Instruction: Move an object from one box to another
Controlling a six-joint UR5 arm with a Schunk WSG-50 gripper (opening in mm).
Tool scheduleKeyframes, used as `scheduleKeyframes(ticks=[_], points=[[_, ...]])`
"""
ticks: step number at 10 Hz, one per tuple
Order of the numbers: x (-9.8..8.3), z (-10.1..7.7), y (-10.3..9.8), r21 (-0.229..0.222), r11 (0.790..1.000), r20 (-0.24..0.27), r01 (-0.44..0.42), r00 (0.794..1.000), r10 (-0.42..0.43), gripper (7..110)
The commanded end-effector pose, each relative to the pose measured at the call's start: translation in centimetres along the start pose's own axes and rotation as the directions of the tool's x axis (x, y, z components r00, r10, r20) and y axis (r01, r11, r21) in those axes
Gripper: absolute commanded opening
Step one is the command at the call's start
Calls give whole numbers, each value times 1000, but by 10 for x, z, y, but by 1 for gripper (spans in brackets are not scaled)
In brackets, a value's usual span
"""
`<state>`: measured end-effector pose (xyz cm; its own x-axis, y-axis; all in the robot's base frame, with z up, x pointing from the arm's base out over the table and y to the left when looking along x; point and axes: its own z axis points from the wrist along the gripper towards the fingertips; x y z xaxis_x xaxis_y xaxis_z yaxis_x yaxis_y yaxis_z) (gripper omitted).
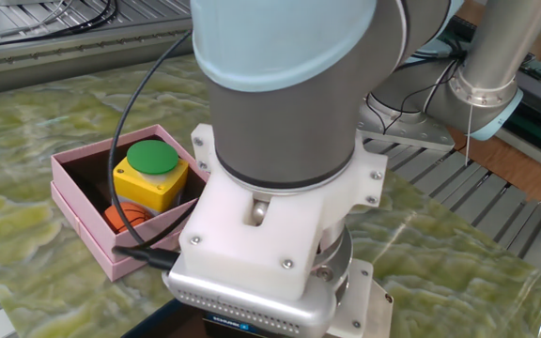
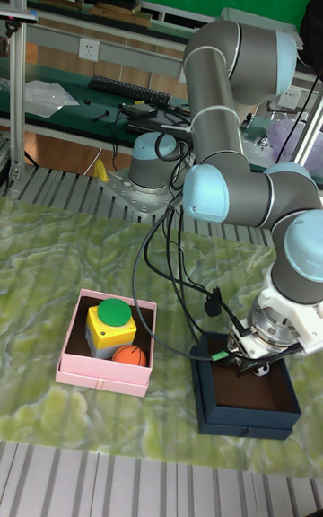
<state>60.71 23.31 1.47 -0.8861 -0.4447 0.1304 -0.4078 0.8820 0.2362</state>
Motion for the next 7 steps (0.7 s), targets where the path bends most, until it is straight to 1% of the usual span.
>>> scheduleKeyframes(ticks=[1, 7], points=[[-2, 0, 5, -28, 1000, 8, 1, 1000, -1, 44], [-2, 3, 5, -34, 999, 9, -4, 1000, 4, 44]])
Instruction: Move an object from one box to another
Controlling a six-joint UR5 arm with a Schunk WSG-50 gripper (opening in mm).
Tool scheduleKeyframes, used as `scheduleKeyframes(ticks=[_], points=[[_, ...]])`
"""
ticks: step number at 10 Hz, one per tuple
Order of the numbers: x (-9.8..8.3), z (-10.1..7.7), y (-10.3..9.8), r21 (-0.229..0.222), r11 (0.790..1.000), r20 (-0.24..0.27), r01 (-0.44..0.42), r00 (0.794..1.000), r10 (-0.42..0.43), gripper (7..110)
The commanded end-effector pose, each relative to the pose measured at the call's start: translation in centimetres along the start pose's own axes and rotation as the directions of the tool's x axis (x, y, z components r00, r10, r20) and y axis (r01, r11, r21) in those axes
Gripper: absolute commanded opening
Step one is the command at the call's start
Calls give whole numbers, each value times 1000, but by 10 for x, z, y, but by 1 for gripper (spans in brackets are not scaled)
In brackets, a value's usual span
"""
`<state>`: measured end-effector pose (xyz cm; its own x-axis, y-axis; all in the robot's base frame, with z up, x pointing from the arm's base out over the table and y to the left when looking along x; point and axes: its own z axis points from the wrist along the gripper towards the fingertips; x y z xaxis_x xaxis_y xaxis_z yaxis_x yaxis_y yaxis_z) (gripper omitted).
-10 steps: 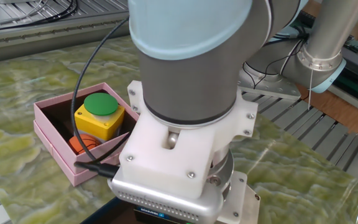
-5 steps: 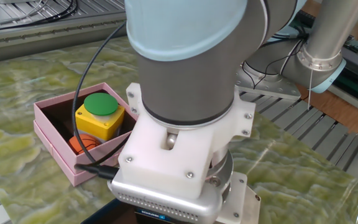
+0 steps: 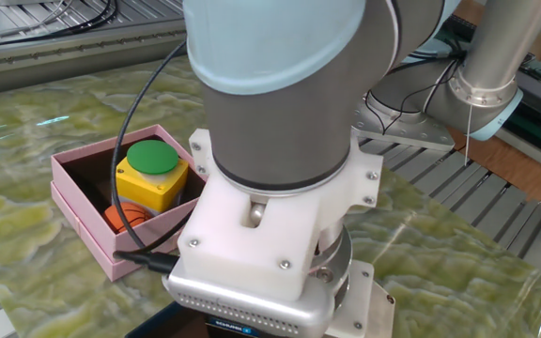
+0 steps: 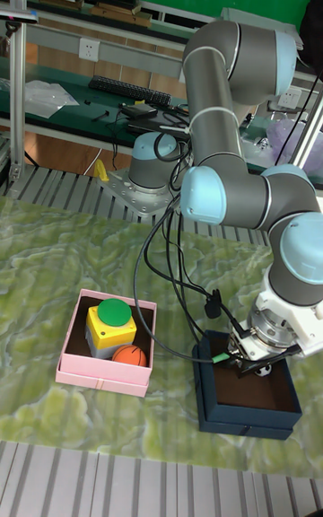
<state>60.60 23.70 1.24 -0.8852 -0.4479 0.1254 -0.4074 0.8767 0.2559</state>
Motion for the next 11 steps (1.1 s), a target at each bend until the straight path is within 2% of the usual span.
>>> scheduleKeyframes(ticks=[1, 2, 7, 10, 11], points=[[0, -1, 2, -16, 1000, 1, -13, 1000, 13, 44], [1, -2, 3, -20, 1000, -3, -14, 1000, 14, 22], [-1, -6, 13, -47, 999, -6, -18, 1000, 18, 22], [-1, -7, 12, -41, 999, -7, -18, 1000, 17, 22], [-1, -6, 11, -39, 999, -6, -15, 1000, 15, 7]])
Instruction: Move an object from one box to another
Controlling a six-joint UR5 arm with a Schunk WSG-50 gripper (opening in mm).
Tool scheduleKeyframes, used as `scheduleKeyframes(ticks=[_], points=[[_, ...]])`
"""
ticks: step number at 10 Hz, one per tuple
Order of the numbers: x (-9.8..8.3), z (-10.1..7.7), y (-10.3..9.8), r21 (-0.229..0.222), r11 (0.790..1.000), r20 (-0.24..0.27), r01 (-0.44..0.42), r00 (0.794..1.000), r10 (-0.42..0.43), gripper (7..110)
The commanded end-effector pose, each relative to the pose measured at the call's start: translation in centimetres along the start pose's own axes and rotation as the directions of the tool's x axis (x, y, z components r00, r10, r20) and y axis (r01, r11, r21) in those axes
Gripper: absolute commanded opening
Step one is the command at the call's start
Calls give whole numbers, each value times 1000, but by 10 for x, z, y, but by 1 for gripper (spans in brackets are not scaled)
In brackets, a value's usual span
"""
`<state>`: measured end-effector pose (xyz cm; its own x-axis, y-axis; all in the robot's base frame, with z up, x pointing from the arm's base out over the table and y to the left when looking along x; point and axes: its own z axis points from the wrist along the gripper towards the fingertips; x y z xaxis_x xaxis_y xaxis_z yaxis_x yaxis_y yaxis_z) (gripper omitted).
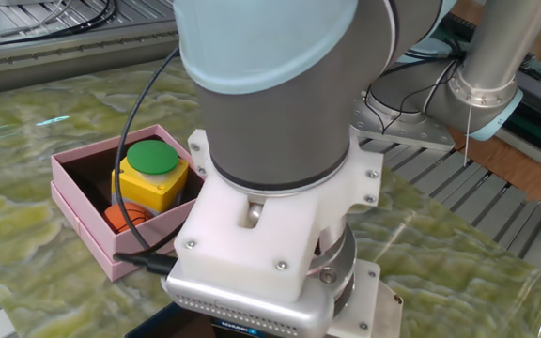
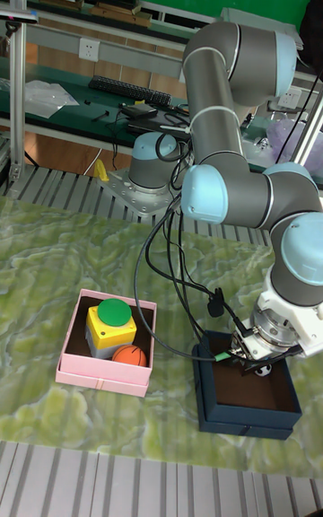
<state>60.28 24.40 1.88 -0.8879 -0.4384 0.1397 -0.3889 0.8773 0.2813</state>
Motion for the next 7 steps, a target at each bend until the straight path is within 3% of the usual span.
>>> scheduleKeyframes(ticks=[1, 3, 6, 7], points=[[-2, -3, 1, -9, 1000, 5, -2, 1000, 2, 7], [0, -11, -6, 3, 1000, -4, 8, 1000, -8, 7], [0, -17, -25, 80, 997, -16, 8, 1000, -6, 7], [-3, -18, -19, 60, 998, -7, 20, 1000, -20, 7]])
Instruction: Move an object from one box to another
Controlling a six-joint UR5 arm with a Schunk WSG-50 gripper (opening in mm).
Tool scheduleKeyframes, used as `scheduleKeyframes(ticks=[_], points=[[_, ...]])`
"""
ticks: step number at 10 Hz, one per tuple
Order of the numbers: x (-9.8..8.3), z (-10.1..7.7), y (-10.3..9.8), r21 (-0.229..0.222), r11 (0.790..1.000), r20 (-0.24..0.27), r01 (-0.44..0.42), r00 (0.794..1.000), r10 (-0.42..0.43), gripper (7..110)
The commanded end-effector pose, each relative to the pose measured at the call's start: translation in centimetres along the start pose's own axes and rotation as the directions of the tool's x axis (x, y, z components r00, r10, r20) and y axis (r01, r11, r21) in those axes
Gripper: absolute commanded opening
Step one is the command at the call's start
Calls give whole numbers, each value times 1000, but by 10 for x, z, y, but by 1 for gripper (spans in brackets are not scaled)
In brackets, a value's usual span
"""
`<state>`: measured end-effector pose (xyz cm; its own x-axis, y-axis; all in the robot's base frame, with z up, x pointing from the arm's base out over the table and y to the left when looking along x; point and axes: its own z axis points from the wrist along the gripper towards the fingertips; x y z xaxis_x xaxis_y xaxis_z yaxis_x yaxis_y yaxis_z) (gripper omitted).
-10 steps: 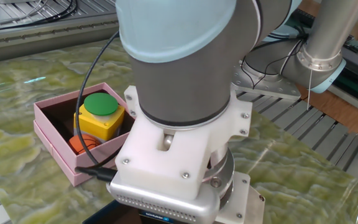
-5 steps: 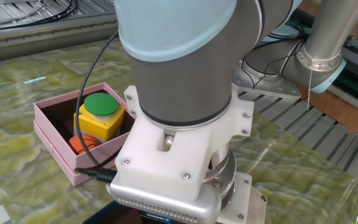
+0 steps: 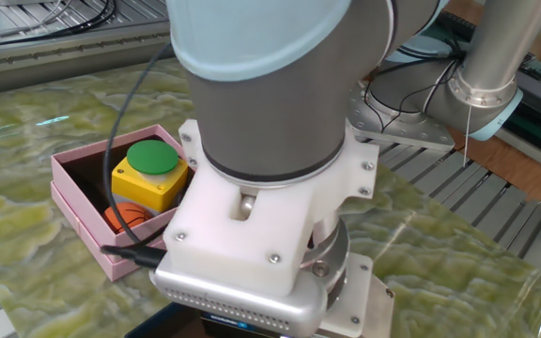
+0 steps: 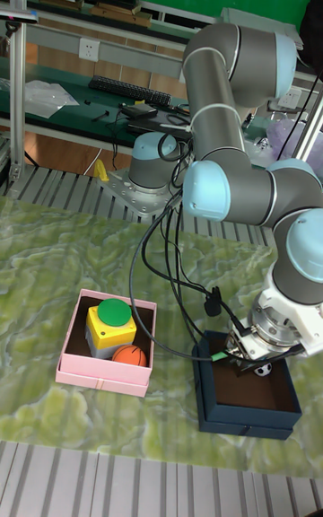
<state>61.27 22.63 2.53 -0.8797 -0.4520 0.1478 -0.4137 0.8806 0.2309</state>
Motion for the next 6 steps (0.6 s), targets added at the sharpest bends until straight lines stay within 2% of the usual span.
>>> scheduleKeyframes(ticks=[1, 2, 3, 5, 6], points=[[-7, -6, 7, -30, 999, 23, 26, 999, -25, 7], [-7, -6, 10, -41, 998, 27, 42, 999, -41, 7], [-8, -8, 14, -55, 997, 35, 51, 998, -49, 22], [-4, -7, 18, -59, 995, 30, 75, 997, -73, 22], [-3, -3, 17, -50, 996, 30, 73, 997, -71, 44]])
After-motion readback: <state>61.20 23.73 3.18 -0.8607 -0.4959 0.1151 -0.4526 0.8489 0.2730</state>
